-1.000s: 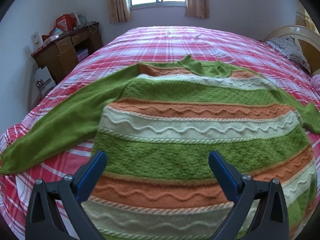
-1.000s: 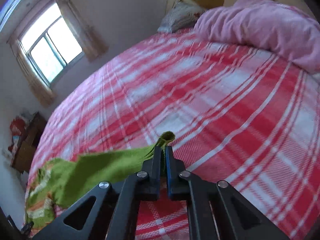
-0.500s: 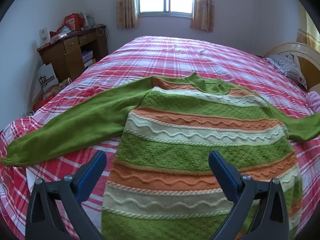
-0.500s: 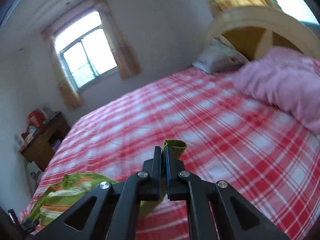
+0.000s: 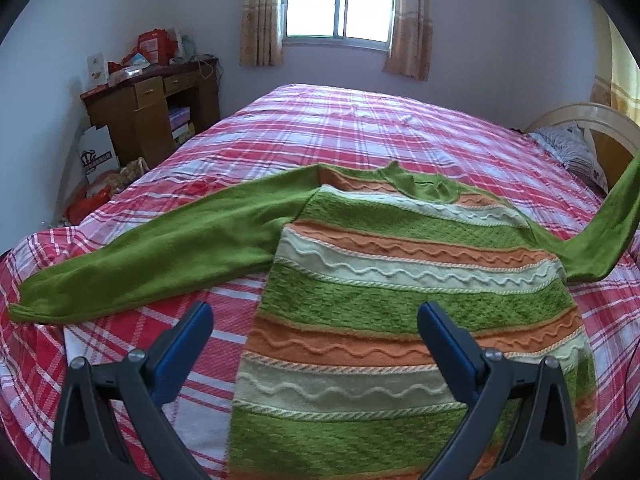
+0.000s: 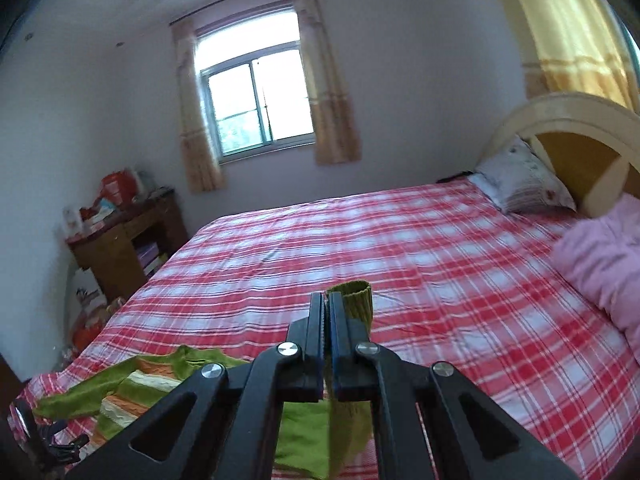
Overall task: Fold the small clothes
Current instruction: 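Lift the held sleeve and lay it across the sweater front, then open the right gripper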
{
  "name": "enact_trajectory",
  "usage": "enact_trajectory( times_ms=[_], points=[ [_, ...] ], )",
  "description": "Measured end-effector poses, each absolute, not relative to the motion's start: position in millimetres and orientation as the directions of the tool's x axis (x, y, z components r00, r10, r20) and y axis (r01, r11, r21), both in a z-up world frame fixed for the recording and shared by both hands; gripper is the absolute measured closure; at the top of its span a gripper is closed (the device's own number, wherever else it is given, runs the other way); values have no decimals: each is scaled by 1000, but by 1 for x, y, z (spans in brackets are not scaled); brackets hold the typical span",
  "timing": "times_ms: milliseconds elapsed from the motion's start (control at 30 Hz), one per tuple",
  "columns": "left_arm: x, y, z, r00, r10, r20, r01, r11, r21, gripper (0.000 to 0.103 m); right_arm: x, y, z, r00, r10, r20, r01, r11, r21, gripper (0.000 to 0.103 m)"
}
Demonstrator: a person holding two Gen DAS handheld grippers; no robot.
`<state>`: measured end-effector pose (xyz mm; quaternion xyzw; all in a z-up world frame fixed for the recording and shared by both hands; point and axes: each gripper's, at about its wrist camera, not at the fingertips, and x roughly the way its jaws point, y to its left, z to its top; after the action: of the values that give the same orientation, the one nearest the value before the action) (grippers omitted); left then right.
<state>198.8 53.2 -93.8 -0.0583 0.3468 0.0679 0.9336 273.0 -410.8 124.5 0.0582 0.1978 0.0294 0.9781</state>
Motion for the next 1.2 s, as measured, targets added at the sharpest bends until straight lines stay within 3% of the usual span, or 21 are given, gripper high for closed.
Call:
enact_trajectory(
  times_ms=[833,1200],
  points=[
    [187,82,-97,761,106,-640,-203,976,-80,0,311,-234,150,872,274,-405,-303,953,-8,102],
    [188,99,-103,739,162,-653,-271,960,-69,0,332,-134,92,776,418,-473,-449,892,52,103]
  ],
)
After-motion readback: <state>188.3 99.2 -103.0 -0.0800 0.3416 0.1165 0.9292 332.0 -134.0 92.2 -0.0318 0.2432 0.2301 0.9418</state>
